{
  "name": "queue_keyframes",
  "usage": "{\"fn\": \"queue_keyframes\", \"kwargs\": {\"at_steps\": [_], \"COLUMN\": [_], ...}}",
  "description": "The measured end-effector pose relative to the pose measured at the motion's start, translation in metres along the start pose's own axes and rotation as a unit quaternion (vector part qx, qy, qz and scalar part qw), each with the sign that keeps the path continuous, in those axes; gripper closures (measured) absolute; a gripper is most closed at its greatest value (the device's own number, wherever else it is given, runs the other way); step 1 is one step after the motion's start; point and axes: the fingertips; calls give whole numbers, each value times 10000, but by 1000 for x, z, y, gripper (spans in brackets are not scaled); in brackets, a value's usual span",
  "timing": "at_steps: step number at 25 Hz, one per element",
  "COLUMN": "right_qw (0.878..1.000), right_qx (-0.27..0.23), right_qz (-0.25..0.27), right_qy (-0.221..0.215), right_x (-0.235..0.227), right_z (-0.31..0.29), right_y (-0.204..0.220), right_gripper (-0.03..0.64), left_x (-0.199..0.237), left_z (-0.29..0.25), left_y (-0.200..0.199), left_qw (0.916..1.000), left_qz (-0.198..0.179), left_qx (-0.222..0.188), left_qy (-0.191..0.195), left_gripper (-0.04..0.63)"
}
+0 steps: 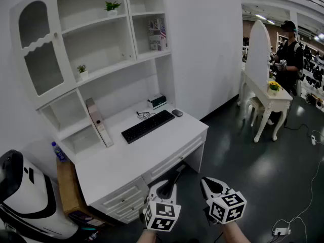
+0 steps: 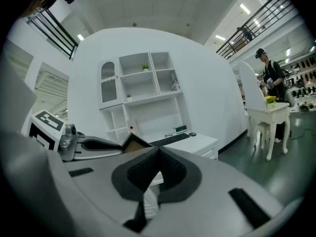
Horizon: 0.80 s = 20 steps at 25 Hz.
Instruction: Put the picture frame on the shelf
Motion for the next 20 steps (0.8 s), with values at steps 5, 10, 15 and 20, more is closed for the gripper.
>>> {"fn": "queue_keyframes", "kwargs": {"at_steps": [5, 10, 15, 20], "right_qw": [10000, 9998, 9998, 9997], "right_qx": [41, 16, -23, -130], "right_qz": [-47, -167, -118, -24], "right_qy": [-9, -73, -147, -223], "right_x": [-8, -17, -29, -43], "right_z": [0, 3, 6, 13], "right_y": [1, 4, -3, -16], "right_gripper": [617, 617, 615, 615], "left_x": [-1, -5, -8, -12], "left_z": [-6, -11, -17, -21], "left_y": [-4, -5, -12, -30], "left_qw": [10000, 9999, 9998, 9995], "left_qz": [43, 138, 151, 101], "left_qx": [3, 36, 30, -82], "left_qy": [-17, -47, -147, -304], "left_gripper": [535, 535, 535, 535]}}
Point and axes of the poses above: the fingertips, and each gripper's own axes: z backward along the fingers, x to its left, y out of its underside, and after that the axes turned 11 degrees about -y, right-handed
